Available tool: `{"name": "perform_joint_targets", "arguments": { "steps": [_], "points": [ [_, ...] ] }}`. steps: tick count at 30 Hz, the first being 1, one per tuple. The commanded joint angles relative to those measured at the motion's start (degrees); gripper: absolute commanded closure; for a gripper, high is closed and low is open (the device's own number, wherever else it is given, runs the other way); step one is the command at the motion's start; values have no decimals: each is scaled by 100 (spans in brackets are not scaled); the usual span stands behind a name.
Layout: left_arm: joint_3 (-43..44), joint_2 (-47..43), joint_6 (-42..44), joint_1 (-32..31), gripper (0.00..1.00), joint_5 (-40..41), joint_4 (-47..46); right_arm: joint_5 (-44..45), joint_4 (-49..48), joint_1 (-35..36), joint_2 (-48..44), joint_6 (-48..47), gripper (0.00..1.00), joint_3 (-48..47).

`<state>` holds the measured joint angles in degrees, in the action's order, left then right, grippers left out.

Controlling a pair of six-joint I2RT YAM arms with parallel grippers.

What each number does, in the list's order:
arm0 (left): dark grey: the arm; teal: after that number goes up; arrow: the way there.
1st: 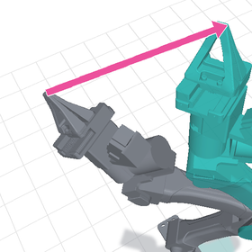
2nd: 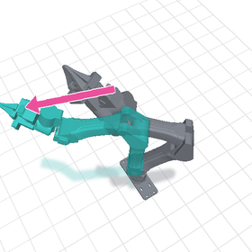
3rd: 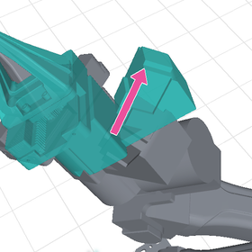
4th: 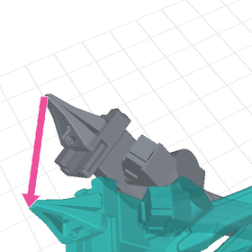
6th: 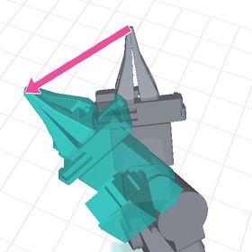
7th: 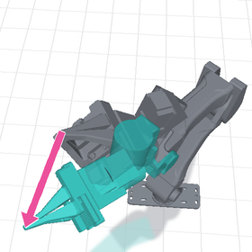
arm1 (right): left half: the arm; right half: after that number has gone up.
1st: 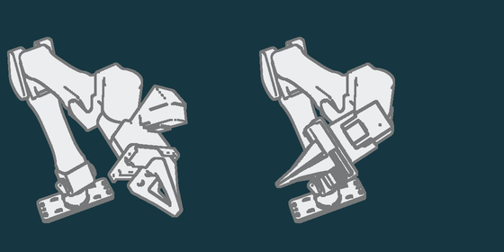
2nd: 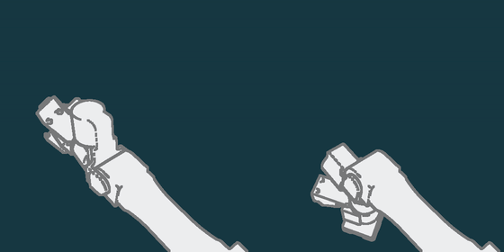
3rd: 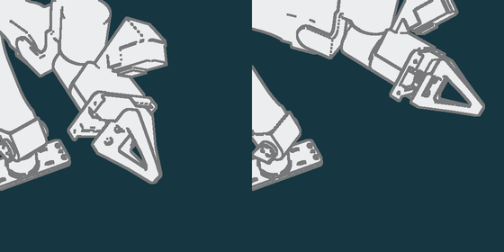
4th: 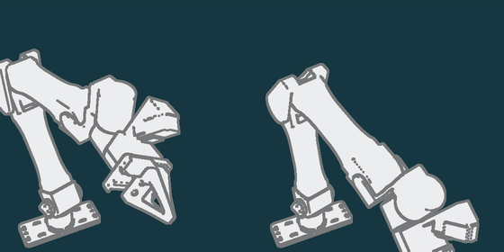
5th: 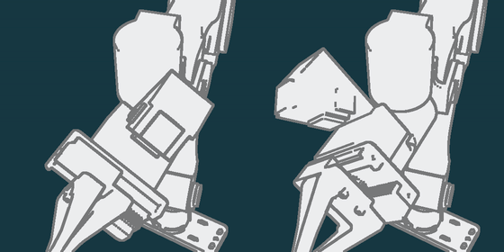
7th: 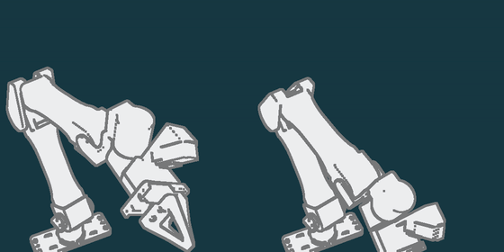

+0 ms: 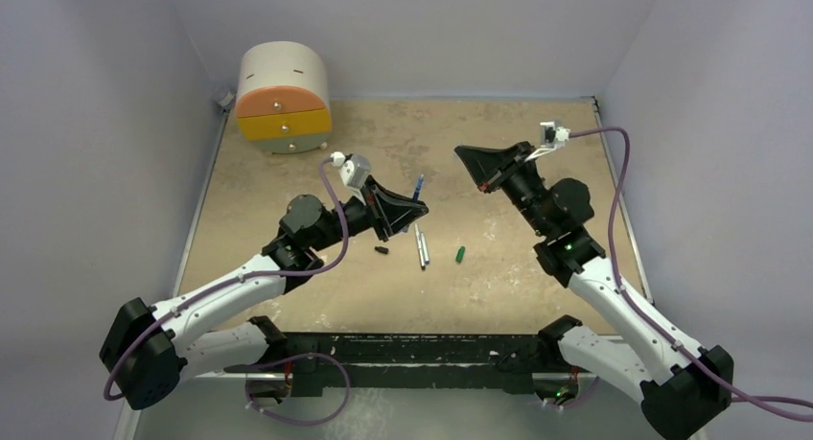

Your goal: Insert the pens into the pen caps

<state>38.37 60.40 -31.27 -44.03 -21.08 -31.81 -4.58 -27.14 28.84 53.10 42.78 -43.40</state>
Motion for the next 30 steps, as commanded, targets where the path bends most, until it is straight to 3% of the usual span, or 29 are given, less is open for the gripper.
{"name": "perform_joint_targets", "arguments": {
  "steps": [1,16,30],
  "points": [
    [-89,126,-580,-111,100,-270,-1333,-580,-1859,-11,-237,-294,100,151],
    [253,447,-173,-376,100,-230,-1067,-1454,-2146,8,-234,-464,100,69],
    [638,605,95,-413,100,-101,-760,-1757,-2261,24,-429,-313,100,373]
  ]
}}
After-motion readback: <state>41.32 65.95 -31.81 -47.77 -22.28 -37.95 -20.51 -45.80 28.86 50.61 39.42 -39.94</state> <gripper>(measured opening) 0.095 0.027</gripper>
